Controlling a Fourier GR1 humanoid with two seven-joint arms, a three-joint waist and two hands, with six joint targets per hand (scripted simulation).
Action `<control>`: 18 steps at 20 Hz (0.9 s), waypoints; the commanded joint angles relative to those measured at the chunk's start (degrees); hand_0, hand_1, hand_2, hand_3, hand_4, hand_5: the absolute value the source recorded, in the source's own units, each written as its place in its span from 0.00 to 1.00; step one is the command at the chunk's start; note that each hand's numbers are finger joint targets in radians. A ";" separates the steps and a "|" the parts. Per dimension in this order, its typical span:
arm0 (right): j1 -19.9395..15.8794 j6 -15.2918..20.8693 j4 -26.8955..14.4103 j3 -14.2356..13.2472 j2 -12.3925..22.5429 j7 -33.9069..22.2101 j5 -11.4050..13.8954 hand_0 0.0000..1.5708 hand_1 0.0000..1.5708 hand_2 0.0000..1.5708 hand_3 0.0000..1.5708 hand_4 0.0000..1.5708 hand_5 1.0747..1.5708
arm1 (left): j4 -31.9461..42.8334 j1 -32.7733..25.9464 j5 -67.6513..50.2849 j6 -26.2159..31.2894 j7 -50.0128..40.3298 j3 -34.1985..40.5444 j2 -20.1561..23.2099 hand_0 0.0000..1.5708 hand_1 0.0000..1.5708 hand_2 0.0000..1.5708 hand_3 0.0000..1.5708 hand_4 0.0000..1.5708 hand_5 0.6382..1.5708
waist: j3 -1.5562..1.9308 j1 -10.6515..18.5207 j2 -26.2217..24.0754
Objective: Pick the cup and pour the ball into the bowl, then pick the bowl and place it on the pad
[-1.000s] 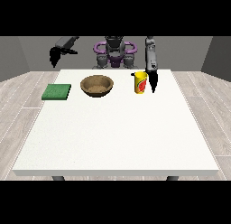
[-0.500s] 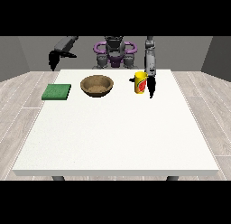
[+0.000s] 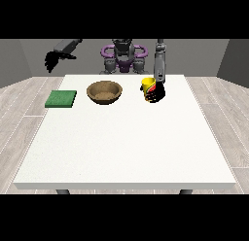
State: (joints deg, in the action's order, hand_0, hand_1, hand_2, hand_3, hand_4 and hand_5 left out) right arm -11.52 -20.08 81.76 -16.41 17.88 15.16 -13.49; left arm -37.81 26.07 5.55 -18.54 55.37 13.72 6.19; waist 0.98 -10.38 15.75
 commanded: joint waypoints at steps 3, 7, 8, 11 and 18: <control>4.00 -2.46 -5.81 -0.80 1.65 -2.08 0.09 0.00 0.00 0.00 0.00 0.00 1.00 | 1.35 0.03 5.29 -0.68 -12.52 -5.76 0.45 0.84 0.84 1.00 1.00 0.95 0.69 | -0.93 2.13 -10.60; 2.62 -0.24 -5.20 -0.20 1.43 -7.53 -0.17 0.00 0.00 0.00 0.00 0.00 1.00 | 1.23 3.51 12.08 -4.05 -18.44 -6.83 13.15 0.90 0.90 1.00 1.00 1.00 0.74 | -0.86 3.62 -13.71; 3.29 -0.44 -7.21 -0.95 1.44 -6.21 -0.17 0.00 0.00 0.00 0.00 0.00 1.00 | 0.76 4.93 14.46 -5.26 -22.50 -8.39 14.44 0.91 0.91 1.00 1.00 1.00 0.73 | -0.73 3.97 -15.43; 2.95 -1.43 -7.77 -0.05 0.26 -2.77 0.39 0.00 0.00 0.00 0.00 0.00 1.00 | 1.52 12.38 16.85 -3.69 -30.67 -8.42 20.31 0.93 0.93 1.00 1.00 1.00 0.71 | -0.81 1.60 -12.92; 0.88 -2.59 -13.44 -1.60 1.74 -2.27 -0.14 0.00 0.00 0.00 0.00 0.00 0.99 | 0.19 15.83 28.95 -9.28 -44.54 -18.05 12.86 0.95 0.95 1.00 1.00 0.97 0.70 | -0.91 3.37 -14.73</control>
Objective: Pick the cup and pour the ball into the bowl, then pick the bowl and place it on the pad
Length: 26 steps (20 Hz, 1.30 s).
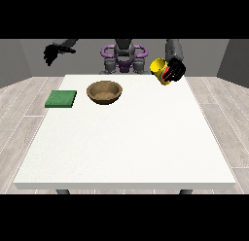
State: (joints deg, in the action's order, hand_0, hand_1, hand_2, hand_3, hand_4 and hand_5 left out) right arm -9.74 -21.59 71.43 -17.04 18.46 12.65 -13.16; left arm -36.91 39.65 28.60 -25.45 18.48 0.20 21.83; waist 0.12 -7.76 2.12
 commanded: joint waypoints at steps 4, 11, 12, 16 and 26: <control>-0.11 -3.10 -5.43 -2.05 2.52 1.24 -1.16 0.00 0.00 0.00 0.00 0.00 1.00 | -1.68 1.50 10.58 -4.65 -14.37 -7.69 -7.96 0.95 0.95 1.00 1.00 0.97 0.70 | -0.08 1.30 -3.07; -1.46 -2.28 -8.98 -1.28 0.86 5.06 0.70 0.00 0.00 0.00 0.00 0.00 1.00 | 0.10 11.05 27.22 -4.76 -28.98 -17.07 -8.40 0.98 0.98 1.00 1.00 1.00 0.57 | 0.02 1.19 -3.58; -2.31 -3.16 -9.69 -2.36 2.87 2.33 -0.60 0.00 0.00 0.00 0.00 0.00 1.00 | 0.52 12.82 28.44 -2.28 -30.58 -17.81 -8.47 0.99 0.99 1.00 1.00 1.00 0.61 | 0.00 0.32 -4.06; -0.07 -5.64 -12.55 -2.84 4.58 3.74 -0.24 0.00 0.00 0.00 0.00 0.00 1.00 | 1.60 13.28 38.69 0.08 -36.85 -26.15 -12.79 0.98 0.98 1.00 1.00 0.95 0.75 | 0.04 0.74 -7.25; -3.16 -4.04 -13.77 -1.85 2.88 4.77 0.78 0.00 0.00 0.00 0.00 0.00 1.00 | 6.58 20.86 57.46 14.96 -39.03 -42.15 -16.35 0.98 0.98 1.00 1.00 0.99 0.56 | 0.01 -0.26 -6.17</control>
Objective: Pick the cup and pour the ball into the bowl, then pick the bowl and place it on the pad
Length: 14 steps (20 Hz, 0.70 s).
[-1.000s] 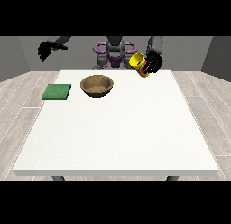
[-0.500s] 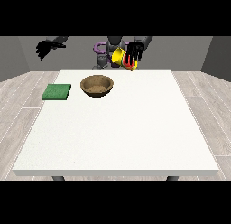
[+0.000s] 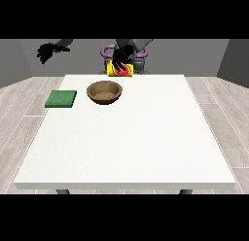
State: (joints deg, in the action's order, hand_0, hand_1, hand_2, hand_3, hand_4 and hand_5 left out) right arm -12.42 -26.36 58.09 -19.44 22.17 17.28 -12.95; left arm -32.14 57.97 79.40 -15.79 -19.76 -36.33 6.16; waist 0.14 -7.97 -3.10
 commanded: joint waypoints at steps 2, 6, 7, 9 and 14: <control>-0.43 -0.59 -0.86 0.65 -0.57 -0.29 0.04 0.00 0.00 0.00 0.00 0.00 1.00 | 3.21 2.82 10.35 8.02 -2.94 -8.49 -2.52 0.97 0.97 1.00 1.00 0.96 0.64 | -0.04 -1.06 -0.27; 1.75 -1.03 -2.59 -0.94 0.99 3.15 0.48 0.00 0.00 0.00 0.00 0.00 1.00 | 2.35 0.66 14.72 10.42 -0.65 -12.56 -3.34 0.93 0.93 1.00 1.00 0.96 0.58 | -0.07 1.53 -1.27; -2.95 0.36 -2.06 -1.58 1.57 -1.34 -1.15 0.00 0.00 0.00 0.00 0.00 1.00 | 2.91 1.90 15.73 12.08 -1.82 -12.69 -5.40 0.92 0.92 1.00 1.00 0.97 0.54 | -0.11 1.40 0.32; -0.12 -1.60 -1.32 -0.51 1.42 -1.04 -0.80 0.00 0.00 0.00 0.00 0.00 1.00 | 2.00 0.99 16.47 11.94 -0.25 -11.24 -3.46 0.92 0.92 1.00 1.00 0.97 0.53 | -0.13 1.17 -1.10; 0.55 3.09 0.06 1.86 -2.37 -6.91 0.37 0.00 0.00 0.00 0.00 0.00 0.99 | -1.32 0.25 12.13 10.06 3.28 -4.60 -1.14 0.92 0.92 1.00 1.00 0.98 0.53 | -0.19 2.34 -4.20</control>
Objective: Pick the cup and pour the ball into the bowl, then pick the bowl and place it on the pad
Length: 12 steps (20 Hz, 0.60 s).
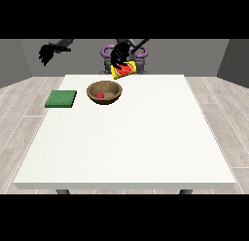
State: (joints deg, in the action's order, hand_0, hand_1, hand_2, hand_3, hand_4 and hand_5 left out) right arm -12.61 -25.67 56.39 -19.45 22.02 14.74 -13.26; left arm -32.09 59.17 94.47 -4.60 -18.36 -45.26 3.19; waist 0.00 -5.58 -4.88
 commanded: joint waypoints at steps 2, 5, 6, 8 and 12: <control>2.67 0.05 -0.21 -1.01 0.27 -0.10 -0.58 0.00 0.00 0.00 0.00 0.00 0.99 | -6.02 -3.74 -14.69 -7.92 -3.83 16.07 0.27 0.95 0.95 1.00 1.00 1.00 0.49 | -0.40 2.72 -1.14; 3.76 0.96 0.46 -1.22 -1.08 0.00 -1.03 0.00 0.00 0.00 0.00 0.00 0.99 | -9.51 -7.64 -24.46 -15.26 -4.15 25.89 1.52 0.82 0.82 1.00 1.00 1.00 0.56 | -0.71 4.64 -0.29; 3.93 2.70 1.09 -0.95 -2.18 0.06 -0.45 0.00 0.00 0.00 0.00 0.00 0.99 | -10.60 -10.22 -26.66 -17.78 -4.26 27.39 0.17 0.79 0.79 0.98 0.91 0.96 0.60 | -0.68 5.08 -0.25; 3.23 3.84 1.32 -0.69 -2.27 -0.96 0.00 0.00 0.00 0.00 0.00 0.14 0.99 | -13.91 -12.27 -34.39 -20.81 -1.23 32.77 -1.90 0.65 0.65 0.80 0.60 0.89 0.71 | -0.86 7.03 0.77; 0.39 4.77 3.10 0.98 -5.79 -0.06 -0.17 0.00 0.00 0.00 0.00 0.23 0.99 | -20.01 -19.72 -53.37 -25.57 3.01 39.24 -3.11 0.00 0.00 0.00 0.00 0.27 0.99 | -1.60 3.84 7.83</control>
State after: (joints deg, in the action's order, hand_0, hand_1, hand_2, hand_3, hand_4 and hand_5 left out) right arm -10.72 -22.23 58.21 -19.42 18.56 14.49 -13.46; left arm -47.13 45.08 55.83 -25.47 -18.54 -12.75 1.26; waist -1.16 -0.57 -1.29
